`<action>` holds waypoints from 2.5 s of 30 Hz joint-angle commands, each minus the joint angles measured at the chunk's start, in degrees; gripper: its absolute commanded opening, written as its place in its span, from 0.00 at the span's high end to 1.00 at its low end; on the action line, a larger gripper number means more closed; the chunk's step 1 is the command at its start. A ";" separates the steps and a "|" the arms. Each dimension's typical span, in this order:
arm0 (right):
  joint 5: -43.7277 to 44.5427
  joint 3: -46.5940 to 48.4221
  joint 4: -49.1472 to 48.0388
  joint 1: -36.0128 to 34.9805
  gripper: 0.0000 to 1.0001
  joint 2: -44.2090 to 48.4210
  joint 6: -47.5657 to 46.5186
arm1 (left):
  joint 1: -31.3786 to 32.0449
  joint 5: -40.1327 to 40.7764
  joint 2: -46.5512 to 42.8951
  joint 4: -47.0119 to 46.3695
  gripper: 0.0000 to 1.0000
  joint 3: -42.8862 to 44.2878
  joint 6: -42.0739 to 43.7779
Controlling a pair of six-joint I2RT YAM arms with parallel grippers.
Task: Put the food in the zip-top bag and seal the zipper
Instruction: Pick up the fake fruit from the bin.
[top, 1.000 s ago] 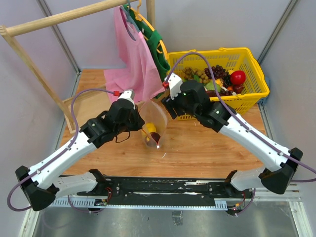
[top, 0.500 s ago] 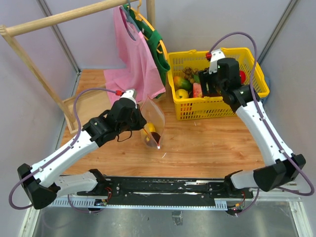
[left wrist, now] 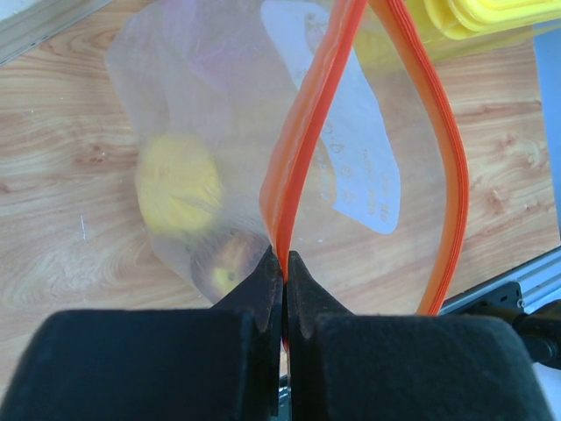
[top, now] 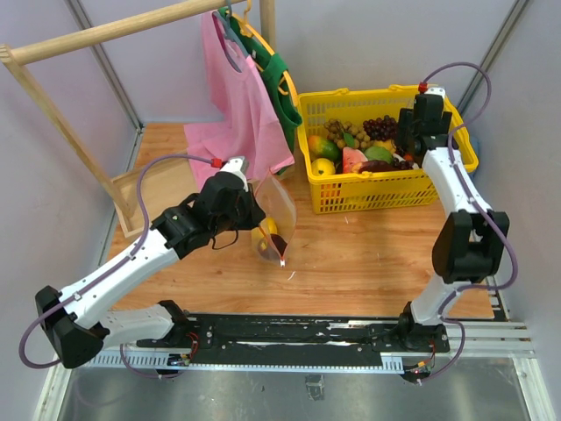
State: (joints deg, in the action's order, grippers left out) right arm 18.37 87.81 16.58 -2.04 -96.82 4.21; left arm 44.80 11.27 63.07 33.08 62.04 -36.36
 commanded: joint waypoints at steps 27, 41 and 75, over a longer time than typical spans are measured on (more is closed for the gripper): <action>12.78 15.33 -9.47 5.55 0.10 -28.38 13.34 | -0.15 0.10 -0.54 -3.35 1.00 -1.76 2.41; 1.08 17.62 -2.97 7.22 0.08 -30.50 11.23 | -0.15 -0.08 -1.05 -3.76 1.00 -2.71 1.70; -22.82 -4.29 -9.77 2.94 0.73 8.94 4.73 | -0.14 3.02 -0.05 0.15 1.00 4.63 4.18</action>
State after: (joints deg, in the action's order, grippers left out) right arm 0.51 87.70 9.65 3.55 -93.58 8.27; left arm 44.80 12.73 62.74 33.43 63.64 -33.32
